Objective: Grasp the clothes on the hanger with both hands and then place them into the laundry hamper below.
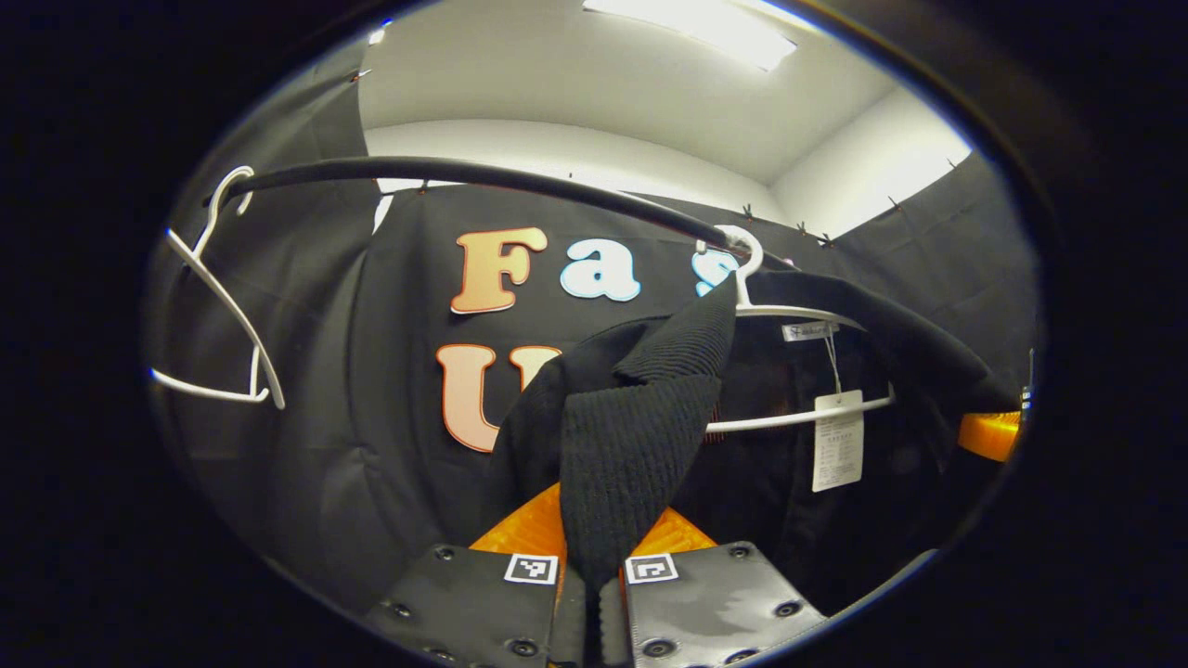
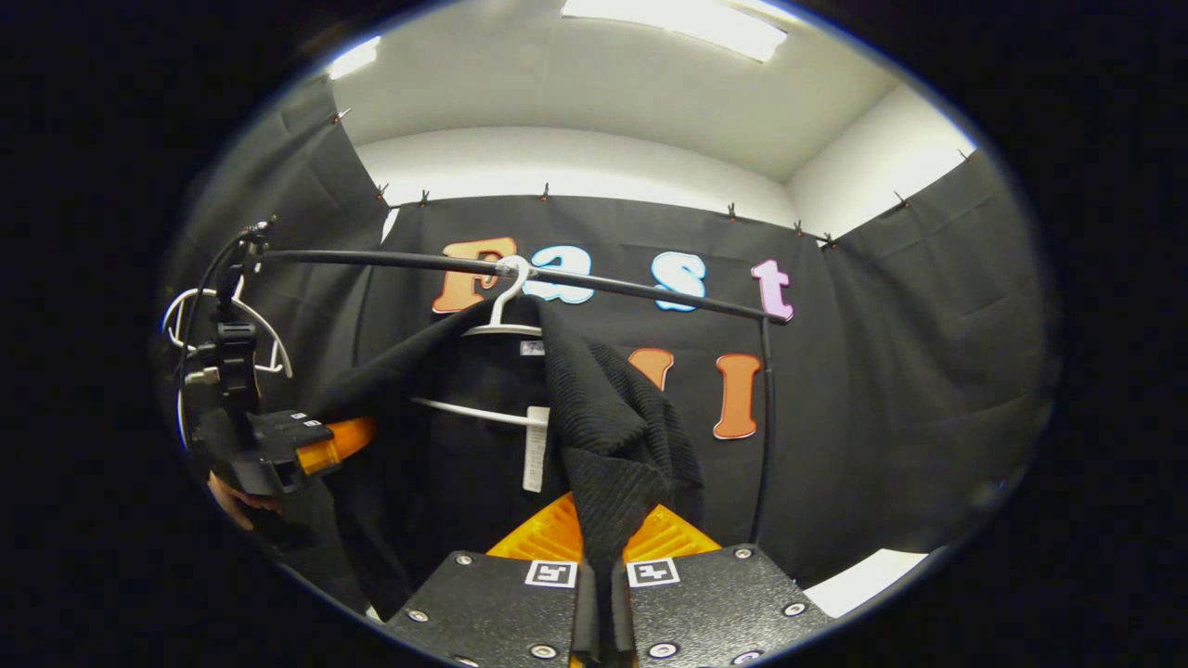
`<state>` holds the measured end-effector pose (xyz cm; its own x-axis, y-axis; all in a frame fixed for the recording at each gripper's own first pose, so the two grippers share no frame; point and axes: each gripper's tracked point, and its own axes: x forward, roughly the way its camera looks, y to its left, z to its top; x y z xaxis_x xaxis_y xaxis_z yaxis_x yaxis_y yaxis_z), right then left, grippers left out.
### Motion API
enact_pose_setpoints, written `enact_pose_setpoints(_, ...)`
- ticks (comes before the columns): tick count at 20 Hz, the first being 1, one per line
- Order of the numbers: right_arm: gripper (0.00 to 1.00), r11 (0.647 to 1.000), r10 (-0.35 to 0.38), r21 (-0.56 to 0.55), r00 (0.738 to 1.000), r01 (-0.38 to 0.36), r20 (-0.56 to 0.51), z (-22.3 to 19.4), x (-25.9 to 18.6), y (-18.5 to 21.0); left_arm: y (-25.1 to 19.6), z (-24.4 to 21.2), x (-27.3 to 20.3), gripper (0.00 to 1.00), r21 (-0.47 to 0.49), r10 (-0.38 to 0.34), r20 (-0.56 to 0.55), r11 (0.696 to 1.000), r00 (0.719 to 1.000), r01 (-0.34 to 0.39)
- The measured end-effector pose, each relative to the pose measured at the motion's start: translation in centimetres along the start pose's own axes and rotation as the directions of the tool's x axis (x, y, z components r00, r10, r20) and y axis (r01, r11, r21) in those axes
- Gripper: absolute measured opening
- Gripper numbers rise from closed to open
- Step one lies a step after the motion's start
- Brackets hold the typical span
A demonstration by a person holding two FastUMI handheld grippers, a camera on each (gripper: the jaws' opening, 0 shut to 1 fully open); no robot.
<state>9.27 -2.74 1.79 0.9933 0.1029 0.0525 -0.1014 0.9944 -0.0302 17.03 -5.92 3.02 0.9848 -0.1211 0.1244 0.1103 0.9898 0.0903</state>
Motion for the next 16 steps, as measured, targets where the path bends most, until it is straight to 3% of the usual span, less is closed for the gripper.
enact_pose_setpoints(4,0.04,1.000,-0.029,0.001,0.999,0.029,0.042,2.4,-0.6,-0.8,0.7,1.2,-0.4,0.12,-0.047,0.006,0.024,0.999,1.000,-0.005)
enact_pose_setpoints(7,0.04,0.998,-0.047,-0.048,0.997,0.050,0.066,4.6,-0.9,-1.6,0.1,1.5,-0.4,0.14,-0.099,-0.053,0.001,0.994,0.999,0.053)
enact_pose_setpoints(10,0.04,0.993,-0.066,-0.086,0.993,0.074,0.093,6.9,-0.7,-2.9,1.8,3.2,-0.6,0.11,-0.009,-0.004,0.037,1.000,0.999,0.004)
enact_pose_setpoints(16,0.03,0.971,-0.091,-0.207,0.986,0.119,0.143,12.0,0.7,-4.9,0.9,4.5,-1.0,0.14,0.088,0.010,0.072,0.996,0.997,-0.017)
